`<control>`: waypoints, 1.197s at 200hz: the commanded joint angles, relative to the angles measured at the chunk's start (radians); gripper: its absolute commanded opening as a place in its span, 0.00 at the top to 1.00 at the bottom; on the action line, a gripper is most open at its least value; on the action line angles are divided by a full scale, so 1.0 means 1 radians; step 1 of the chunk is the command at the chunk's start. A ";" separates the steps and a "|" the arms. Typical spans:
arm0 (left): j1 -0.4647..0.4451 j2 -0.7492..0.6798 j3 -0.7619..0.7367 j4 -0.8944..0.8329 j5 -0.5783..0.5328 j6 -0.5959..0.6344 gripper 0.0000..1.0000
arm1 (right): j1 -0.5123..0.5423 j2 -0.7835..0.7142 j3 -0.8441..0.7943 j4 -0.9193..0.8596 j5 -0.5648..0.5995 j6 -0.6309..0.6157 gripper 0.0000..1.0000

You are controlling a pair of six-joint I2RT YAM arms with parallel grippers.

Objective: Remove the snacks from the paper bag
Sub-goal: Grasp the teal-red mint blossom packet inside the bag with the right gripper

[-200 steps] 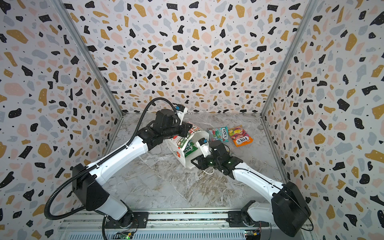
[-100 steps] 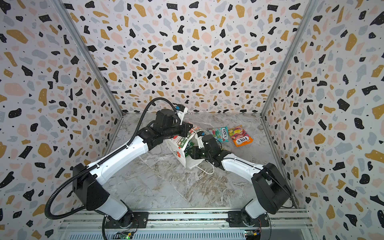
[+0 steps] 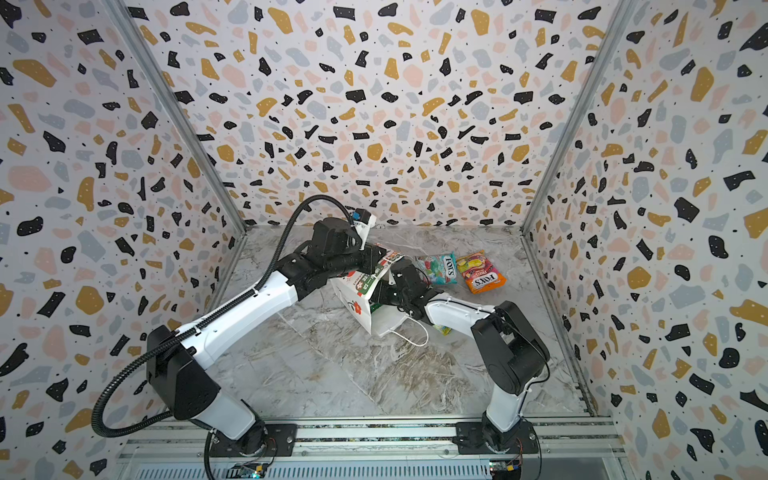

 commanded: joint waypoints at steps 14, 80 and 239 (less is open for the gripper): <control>-0.004 0.007 0.042 0.026 0.007 0.008 1.00 | 0.001 0.029 0.067 0.030 0.028 0.033 0.55; -0.004 0.003 0.039 0.021 0.005 0.009 1.00 | -0.010 0.108 0.110 0.073 -0.020 0.074 0.55; -0.004 0.003 0.012 0.005 -0.134 0.012 1.00 | -0.008 -0.044 -0.009 0.066 -0.072 -0.084 1.00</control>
